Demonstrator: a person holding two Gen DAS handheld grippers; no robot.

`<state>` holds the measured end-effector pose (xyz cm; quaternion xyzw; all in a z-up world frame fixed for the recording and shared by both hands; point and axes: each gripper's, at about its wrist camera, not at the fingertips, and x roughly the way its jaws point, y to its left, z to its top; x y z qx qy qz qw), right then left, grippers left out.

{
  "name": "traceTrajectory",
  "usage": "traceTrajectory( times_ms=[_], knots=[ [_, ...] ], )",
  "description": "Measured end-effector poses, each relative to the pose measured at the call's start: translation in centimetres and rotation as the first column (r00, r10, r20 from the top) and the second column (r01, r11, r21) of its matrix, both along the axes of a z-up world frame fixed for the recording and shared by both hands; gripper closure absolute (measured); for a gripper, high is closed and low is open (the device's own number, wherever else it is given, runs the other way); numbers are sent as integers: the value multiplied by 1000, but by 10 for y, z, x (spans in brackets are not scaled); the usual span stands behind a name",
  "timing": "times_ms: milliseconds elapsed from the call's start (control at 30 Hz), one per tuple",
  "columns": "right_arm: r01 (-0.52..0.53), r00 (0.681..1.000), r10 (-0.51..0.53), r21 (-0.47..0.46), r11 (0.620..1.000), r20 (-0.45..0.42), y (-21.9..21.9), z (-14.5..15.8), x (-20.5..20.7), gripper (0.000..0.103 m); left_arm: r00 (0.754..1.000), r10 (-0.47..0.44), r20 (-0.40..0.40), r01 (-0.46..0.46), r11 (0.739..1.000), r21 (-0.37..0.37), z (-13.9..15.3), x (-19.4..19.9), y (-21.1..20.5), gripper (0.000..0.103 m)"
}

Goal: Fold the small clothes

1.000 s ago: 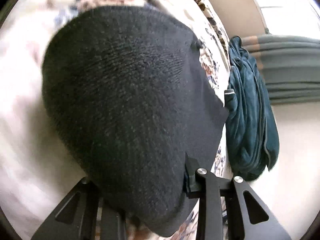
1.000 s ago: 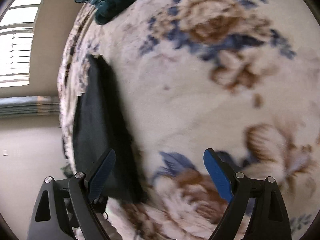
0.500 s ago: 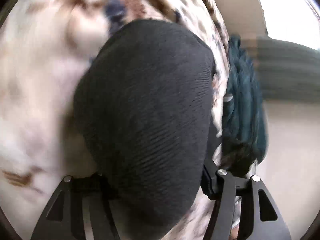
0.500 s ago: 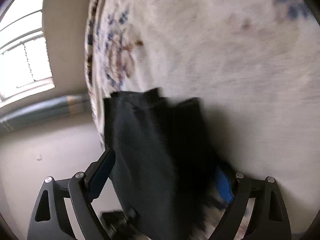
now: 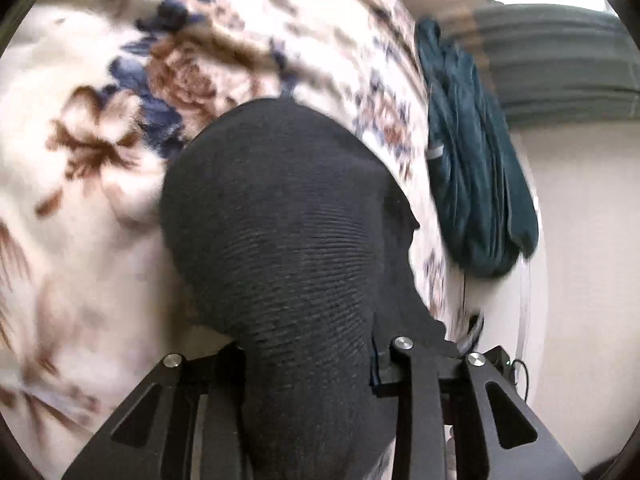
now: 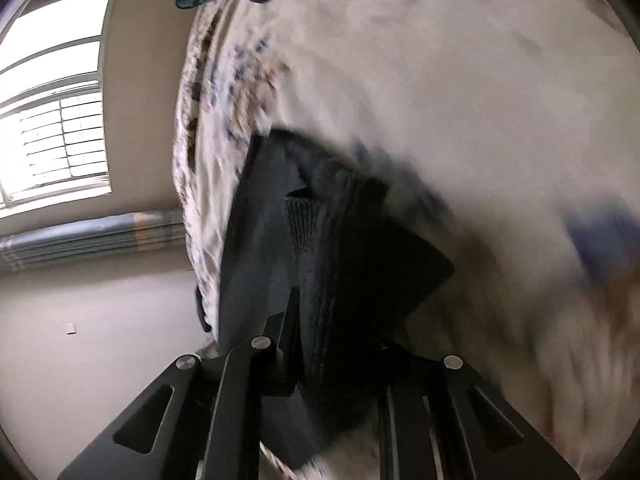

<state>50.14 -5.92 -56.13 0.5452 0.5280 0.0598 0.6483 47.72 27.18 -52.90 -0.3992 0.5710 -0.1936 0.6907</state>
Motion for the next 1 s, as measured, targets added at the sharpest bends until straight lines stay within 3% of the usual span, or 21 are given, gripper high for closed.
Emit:
traceTrajectory(
  times_ms=[33,133,200,267,333,367,433,500,600,633,767,833,867,900,1000],
  knots=[
    [-17,1000,16,-10,1000,-25,6,-1,-14,87,999,-21,-45,22,1000,18,-6,4,5,63],
    [-78,987,70,-53,996,-142,9,-23,-36,82,994,-22,-107,25,999,22,-13,-11,7,54],
    [-85,978,72,-57,995,-194,-5,-28,-42,53,996,-3,-92,4,1000,15,-7,-26,8,53],
    [-90,980,67,-113,990,-189,-22,-16,-40,49,996,52,-67,-49,998,48,6,-42,8,53],
    [-115,985,87,-186,976,-150,-37,10,-29,48,995,100,-12,-96,979,179,28,-56,5,38],
    [-125,987,98,-225,966,-129,-42,22,-20,48,994,113,15,-113,963,245,36,-56,4,37],
    [-164,986,151,-295,941,-67,-44,46,9,41,990,122,69,-138,931,338,50,-61,0,34],
    [-234,968,251,-385,893,-5,-33,62,59,39,987,110,116,-151,880,451,55,-63,-2,26],
    [-354,916,401,-427,832,23,-12,54,128,39,991,78,109,-126,814,568,45,-53,-4,26],
    [-397,893,450,-431,811,23,-1,46,150,39,991,76,106,-124,804,582,41,-47,-5,26],
    [-511,822,568,-484,710,-35,28,20,207,39,986,118,119,-164,810,562,33,-32,6,26],
    [-518,810,587,-481,707,-8,31,18,211,47,981,132,141,-189,807,560,36,-28,9,26],
    [-503,808,589,-510,698,11,34,21,211,85,977,146,158,-211,794,570,38,-28,10,26],
    [-485,814,581,-528,697,19,34,23,207,99,970,162,181,-238,781,578,41,-32,12,26],
    [-390,848,521,-550,739,99,27,42,204,100,940,206,272,-332,744,580,47,-40,19,26]
  ],
)
